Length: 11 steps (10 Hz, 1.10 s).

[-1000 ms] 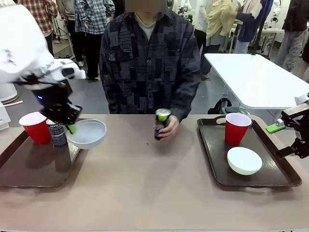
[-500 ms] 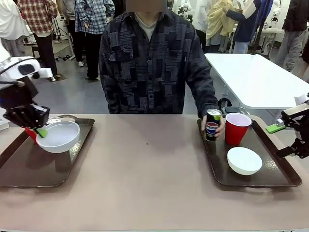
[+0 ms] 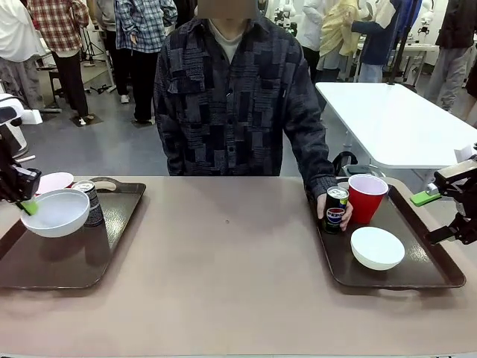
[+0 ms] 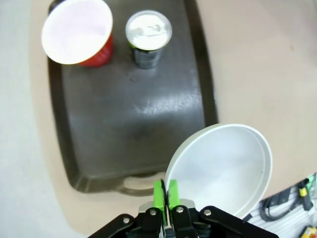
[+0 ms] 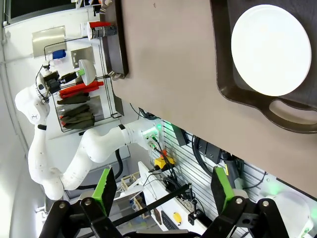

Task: Prepare tableware on both trays.
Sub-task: Pick up a Picnic Bowl from the table and place it on a Handle tray.

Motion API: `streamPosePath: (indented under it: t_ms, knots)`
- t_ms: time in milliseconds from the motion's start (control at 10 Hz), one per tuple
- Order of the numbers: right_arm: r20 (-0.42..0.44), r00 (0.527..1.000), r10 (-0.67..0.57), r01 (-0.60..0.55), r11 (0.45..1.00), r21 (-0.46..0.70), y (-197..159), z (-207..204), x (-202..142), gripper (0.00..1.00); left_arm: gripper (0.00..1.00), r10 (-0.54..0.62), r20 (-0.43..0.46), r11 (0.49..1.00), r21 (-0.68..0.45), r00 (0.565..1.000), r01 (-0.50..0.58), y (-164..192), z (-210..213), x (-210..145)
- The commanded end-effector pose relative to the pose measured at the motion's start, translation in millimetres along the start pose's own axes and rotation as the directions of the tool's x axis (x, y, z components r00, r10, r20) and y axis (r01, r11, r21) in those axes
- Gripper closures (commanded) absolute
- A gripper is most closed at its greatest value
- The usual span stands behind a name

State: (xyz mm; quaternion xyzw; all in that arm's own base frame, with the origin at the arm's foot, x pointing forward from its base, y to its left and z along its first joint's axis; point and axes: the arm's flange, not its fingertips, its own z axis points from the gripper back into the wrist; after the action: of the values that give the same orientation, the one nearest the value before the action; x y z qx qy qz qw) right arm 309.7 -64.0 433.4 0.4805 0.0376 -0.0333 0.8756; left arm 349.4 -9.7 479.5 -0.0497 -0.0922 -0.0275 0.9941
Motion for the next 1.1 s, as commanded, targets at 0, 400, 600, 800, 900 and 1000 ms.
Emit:
streamPosePath:
  t_ms: [0,400,600,800,900,1000]
  knots:
    - [-0.002,1.000,-0.002,0.002,1.000,0.003,-0.6,0.3,-0.4,0.00,1.00,0.016,0.014,1.000,0.007,1.000,-0.016,18.5,-26.8,10.0]
    - [-0.002,1.000,-0.002,0.002,1.000,0.003,-0.6,0.3,-0.4,0.00,1.00,0.066,-0.062,0.998,0.004,0.996,-0.066,32.0,-81.5,12.8]
    - [-0.002,1.000,-0.002,0.002,1.000,0.003,-0.6,0.3,-0.4,0.00,1.00,0.078,-0.060,0.996,0.036,0.995,-0.076,30.7,-98.5,8.4]
    - [-0.002,1.000,-0.002,0.002,1.000,0.003,-0.6,0.3,-0.4,0.00,1.00,0.078,-0.031,0.994,0.082,0.996,-0.075,25.4,-117.2,9.2]
    - [-0.002,1.000,-0.002,0.002,1.000,0.003,-0.6,0.3,-0.4,0.00,1.00,0.085,-0.017,0.991,0.108,0.996,-0.082,25.0,-124.5,7.4]
    - [-0.002,1.000,-0.002,0.002,1.000,0.003,-0.6,0.3,-0.4,0.00,1.00,0.096,-0.014,0.988,0.123,0.995,-0.094,24.8,-132.2,7.6]
